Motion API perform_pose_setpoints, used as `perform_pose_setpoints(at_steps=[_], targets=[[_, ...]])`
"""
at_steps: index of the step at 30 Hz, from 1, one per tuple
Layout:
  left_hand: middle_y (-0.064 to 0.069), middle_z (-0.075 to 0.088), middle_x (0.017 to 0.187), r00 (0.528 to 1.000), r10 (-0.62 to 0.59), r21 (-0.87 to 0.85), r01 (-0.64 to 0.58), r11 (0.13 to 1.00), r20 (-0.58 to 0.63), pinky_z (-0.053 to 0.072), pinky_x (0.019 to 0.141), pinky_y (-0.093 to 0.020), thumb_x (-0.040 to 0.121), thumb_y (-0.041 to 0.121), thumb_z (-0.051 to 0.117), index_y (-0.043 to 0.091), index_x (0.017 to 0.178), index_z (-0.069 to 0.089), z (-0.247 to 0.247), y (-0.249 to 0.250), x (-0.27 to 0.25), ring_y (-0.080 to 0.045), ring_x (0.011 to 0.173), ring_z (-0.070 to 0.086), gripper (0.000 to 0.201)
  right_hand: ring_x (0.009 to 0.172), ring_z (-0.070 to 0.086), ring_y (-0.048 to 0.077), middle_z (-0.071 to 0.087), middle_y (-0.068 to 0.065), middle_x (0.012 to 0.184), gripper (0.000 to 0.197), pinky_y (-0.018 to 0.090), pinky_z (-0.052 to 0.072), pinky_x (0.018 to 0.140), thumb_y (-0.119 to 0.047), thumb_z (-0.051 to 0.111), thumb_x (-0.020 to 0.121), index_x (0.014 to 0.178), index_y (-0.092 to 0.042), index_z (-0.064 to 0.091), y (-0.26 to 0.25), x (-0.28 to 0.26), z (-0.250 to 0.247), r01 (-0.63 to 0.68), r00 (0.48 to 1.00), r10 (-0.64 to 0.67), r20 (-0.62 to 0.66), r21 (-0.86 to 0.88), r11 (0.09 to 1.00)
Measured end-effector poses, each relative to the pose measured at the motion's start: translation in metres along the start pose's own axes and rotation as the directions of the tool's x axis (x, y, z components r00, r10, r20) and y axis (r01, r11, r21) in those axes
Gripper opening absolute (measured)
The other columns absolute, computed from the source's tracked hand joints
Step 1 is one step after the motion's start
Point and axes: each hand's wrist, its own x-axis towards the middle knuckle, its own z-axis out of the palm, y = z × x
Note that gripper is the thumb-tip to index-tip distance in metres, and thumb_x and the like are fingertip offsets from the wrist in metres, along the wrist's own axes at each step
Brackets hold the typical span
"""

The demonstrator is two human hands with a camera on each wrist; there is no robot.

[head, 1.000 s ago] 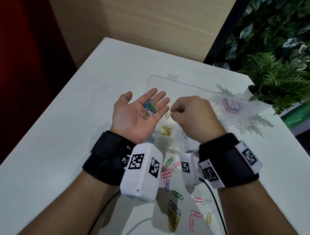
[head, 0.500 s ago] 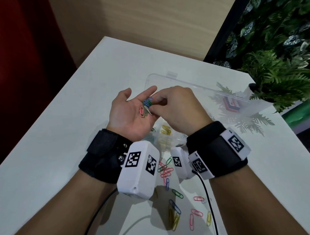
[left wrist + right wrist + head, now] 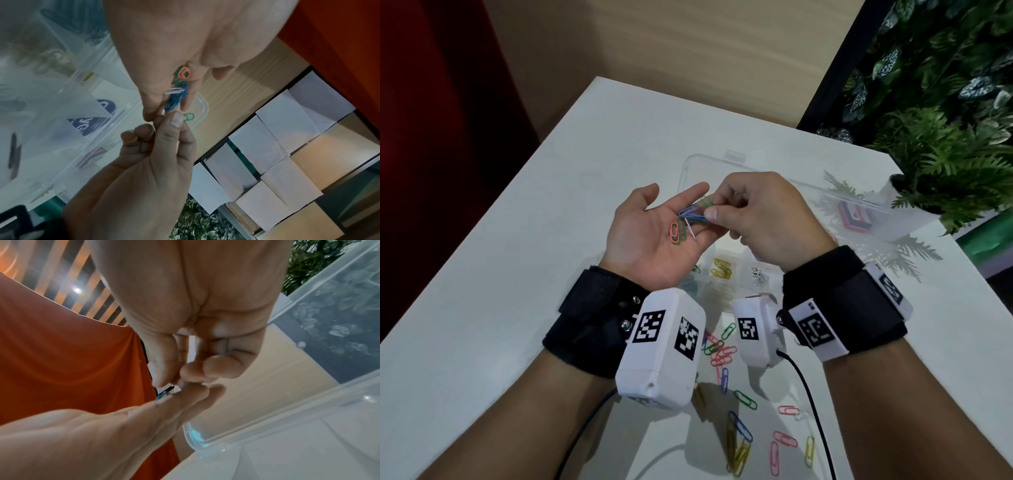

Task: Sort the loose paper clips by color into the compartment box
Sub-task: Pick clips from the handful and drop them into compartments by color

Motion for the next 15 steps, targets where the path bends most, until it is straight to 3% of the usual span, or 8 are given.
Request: perform_pose_setpoints(at_steps=[3, 5, 8, 10, 15], targets=[[-0.031, 0.043, 0.139, 1.0, -0.021, -0.013, 0.021, 1.0, 0.023, 0.045, 0.096, -0.053, 0.097, 0.037, 0.028, -0.007, 0.133, 0.046, -0.0002, 0.0002, -0.0005, -0.042, 0.123, 0.052, 0.06, 0.056, 0.049, 0.012, 0.057, -0.003, 0.06, 0.013, 0.023, 0.039, 0.054, -0.02, 0.07, 0.08, 0.07, -0.02, 0.061, -0.0008, -0.0009, -0.003, 0.024, 0.999, -0.025, -0.033, -0.015, 1.0], [-0.032, 0.051, 0.132, 0.998, -0.024, -0.004, 0.024, 1.0, 0.057, 0.053, 0.089, -0.049, 0.097, 0.038, 0.027, -0.008, 0.136, 0.043, 0.0014, -0.0003, -0.002, -0.041, 0.107, 0.061, 0.062, 0.058, 0.049, 0.007, 0.061, -0.003, 0.066, 0.008, 0.02, 0.039, 0.056, -0.019, 0.07, 0.079, 0.074, -0.018, 0.063, -0.0043, -0.0031, -0.0017, 0.078, 0.996, -0.081, -0.031, -0.091, 0.993], [-0.029, 0.064, 0.102, 0.993, -0.05, 0.006, 0.049, 0.999, 0.111, 0.059, 0.069, -0.04, 0.097, 0.039, 0.024, -0.009, 0.132, 0.046, 0.0033, -0.0002, -0.0057, -0.035, 0.079, 0.069, 0.064, 0.062, 0.051, 0.007, 0.063, -0.005, 0.074, 0.006, 0.014, 0.036, 0.055, -0.018, 0.068, 0.078, 0.077, -0.016, 0.063, -0.0071, -0.0074, 0.003, 0.137, 0.99, -0.141, -0.007, -0.181, 0.974], [-0.027, 0.065, 0.096, 0.992, -0.05, 0.03, 0.047, 0.998, 0.116, 0.059, 0.071, -0.039, 0.096, 0.04, 0.024, -0.01, 0.128, 0.048, 0.0032, 0.0003, -0.0064, -0.034, 0.077, 0.069, 0.064, 0.064, 0.052, 0.011, 0.063, -0.004, 0.074, 0.005, 0.015, 0.037, 0.055, -0.016, 0.066, 0.079, 0.077, -0.015, 0.062, -0.0063, -0.0077, 0.0055, 0.141, 0.989, -0.146, -0.011, -0.206, 0.968], [-0.028, 0.063, 0.106, 0.993, -0.038, 0.051, 0.033, 0.998, 0.11, 0.056, 0.083, -0.044, 0.096, 0.039, 0.024, -0.009, 0.135, 0.044, 0.0032, -0.0022, -0.0044, -0.035, 0.088, 0.068, 0.065, 0.067, 0.054, 0.014, 0.062, -0.004, 0.071, 0.004, 0.027, 0.045, 0.06, -0.017, 0.063, 0.082, 0.081, -0.018, 0.06, -0.0046, -0.0078, 0.0055, 0.1, 0.98, -0.13, -0.148, -0.195, 0.976]])
